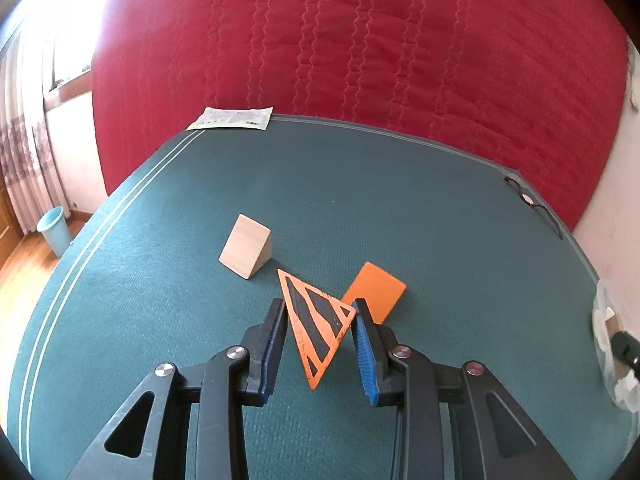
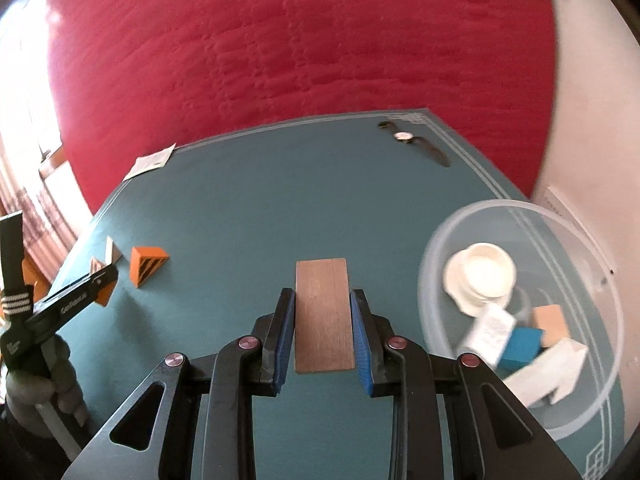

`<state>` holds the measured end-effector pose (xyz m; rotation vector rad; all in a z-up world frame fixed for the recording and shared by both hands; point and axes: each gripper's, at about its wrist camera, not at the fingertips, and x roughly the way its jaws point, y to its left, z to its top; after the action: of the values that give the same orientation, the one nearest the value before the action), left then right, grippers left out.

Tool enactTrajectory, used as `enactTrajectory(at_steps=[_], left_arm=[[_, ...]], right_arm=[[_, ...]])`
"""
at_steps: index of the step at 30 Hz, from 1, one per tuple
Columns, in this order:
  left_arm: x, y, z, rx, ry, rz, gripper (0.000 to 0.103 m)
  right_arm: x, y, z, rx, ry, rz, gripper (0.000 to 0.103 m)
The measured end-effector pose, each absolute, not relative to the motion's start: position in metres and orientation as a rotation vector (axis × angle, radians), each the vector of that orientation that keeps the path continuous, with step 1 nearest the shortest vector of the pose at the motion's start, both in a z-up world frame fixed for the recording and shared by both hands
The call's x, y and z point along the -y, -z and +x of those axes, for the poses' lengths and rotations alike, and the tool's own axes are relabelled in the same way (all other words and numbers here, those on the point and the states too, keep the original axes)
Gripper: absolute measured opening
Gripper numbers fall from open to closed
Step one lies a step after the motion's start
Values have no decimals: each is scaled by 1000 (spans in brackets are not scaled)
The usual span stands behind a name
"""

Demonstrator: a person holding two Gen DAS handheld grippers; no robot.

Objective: Organize rigid objects
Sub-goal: 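Carry the tan block to the clear bowl with the right tool while the left tool holds the striped wedge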

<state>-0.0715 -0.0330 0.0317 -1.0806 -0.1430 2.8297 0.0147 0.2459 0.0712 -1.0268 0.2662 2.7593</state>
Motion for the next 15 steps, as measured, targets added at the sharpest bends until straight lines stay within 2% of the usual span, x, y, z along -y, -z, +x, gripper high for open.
enactTrajectory(at_steps=[15], left_arm=[[16,-39,-49,98,-2825,-1058,35]], right_arm=[[-319,-78,48,-327,-2618,-905,28]])
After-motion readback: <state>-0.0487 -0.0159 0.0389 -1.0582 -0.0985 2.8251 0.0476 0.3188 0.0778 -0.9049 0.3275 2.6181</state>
